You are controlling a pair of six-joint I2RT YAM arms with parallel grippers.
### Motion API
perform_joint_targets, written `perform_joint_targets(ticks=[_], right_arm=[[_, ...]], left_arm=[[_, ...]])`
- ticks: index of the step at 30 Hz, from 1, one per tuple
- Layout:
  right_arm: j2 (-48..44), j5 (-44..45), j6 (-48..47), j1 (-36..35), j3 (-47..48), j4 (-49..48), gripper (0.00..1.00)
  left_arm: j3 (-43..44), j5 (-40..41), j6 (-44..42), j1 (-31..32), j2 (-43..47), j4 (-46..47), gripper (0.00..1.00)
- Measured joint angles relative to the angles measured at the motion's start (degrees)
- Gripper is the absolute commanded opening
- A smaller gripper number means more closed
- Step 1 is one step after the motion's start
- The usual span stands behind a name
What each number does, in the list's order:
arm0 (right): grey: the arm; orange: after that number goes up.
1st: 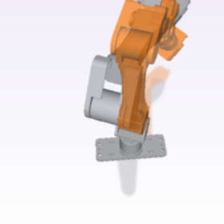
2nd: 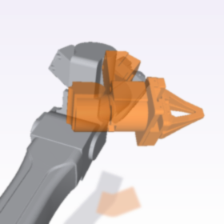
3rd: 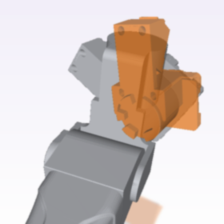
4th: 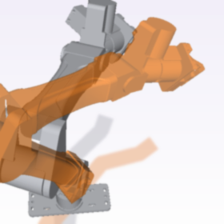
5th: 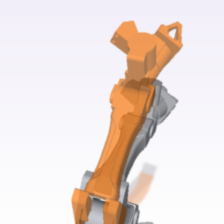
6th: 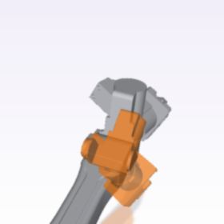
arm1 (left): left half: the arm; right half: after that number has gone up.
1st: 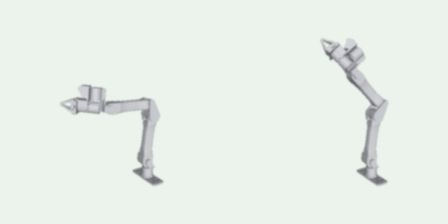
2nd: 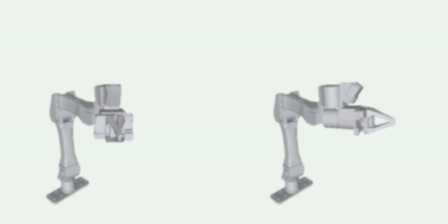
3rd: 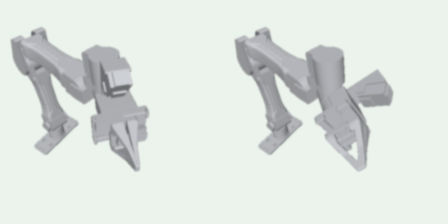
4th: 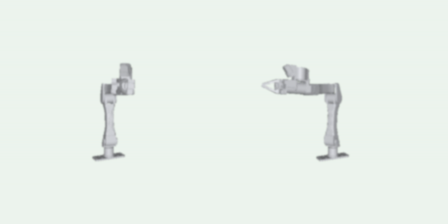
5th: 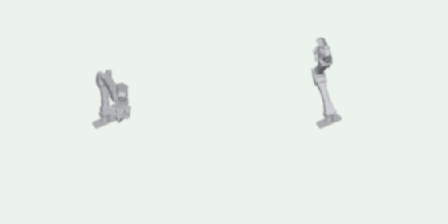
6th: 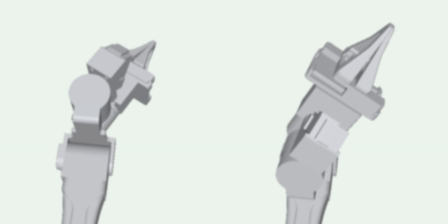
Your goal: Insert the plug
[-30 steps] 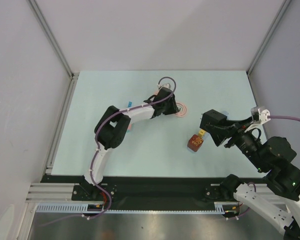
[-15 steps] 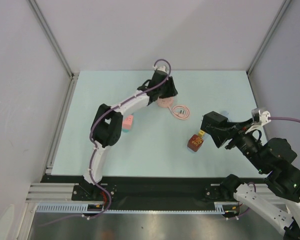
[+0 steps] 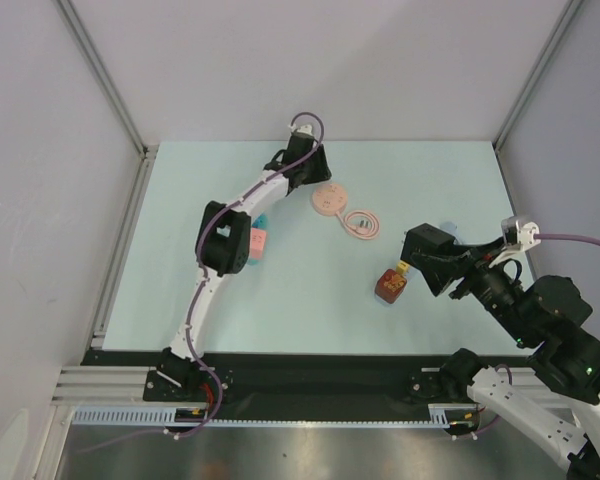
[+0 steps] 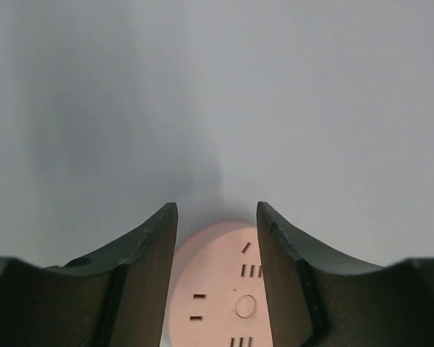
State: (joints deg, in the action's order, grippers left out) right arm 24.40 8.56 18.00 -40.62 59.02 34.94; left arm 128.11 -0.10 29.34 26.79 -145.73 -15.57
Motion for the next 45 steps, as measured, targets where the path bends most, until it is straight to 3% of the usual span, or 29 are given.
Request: perform_joint_targets(ticks=[9,21,25,28,34,35,38,45], right_arm=[[1.20,0.13,0.02,0.00,-0.09,0.13,0.00],[5.42,3.41,0.00,0.00,0.17,1.92,0.00],[9.64,4.68,-0.07,0.00,1.77,3.41,0.00],[15.80,4.11,-0.39,0.09,5.11,5.97,0.00],[31.93,-2.01,-4.17,3.30,13.62,8.94,0.00],[34.62,-4.15,-5.05,4.81,14.88,9.55,0.00],[41.79,-9.94,-7.32,9.53,18.49,11.26,0.00],[51.30,-20.11,-11.65,15.87,22.58,11.67,0.00]], left_arm=[[-1.20,-7.10,3.45,-0.63,-4.00,1.90,0.48],[-33.70,-7.82,5.16,1.84,16.46,6.54,0.50],[-35.95,-7.85,4.55,4.09,19.63,5.33,0.53],[-32.22,-8.52,3.02,4.50,21.51,1.57,0.56],[-13.07,-9.42,-2.75,0.42,26.75,-7.56,0.71],[-11.58,-9.75,-3.93,-0.55,29.20,-8.72,0.99],[-11.69,-10.51,-6.86,-3.58,38.29,-11.19,1.00],[-31.15,-8.92,-13.64,-7.82,62.79,-12.52,1.00]])
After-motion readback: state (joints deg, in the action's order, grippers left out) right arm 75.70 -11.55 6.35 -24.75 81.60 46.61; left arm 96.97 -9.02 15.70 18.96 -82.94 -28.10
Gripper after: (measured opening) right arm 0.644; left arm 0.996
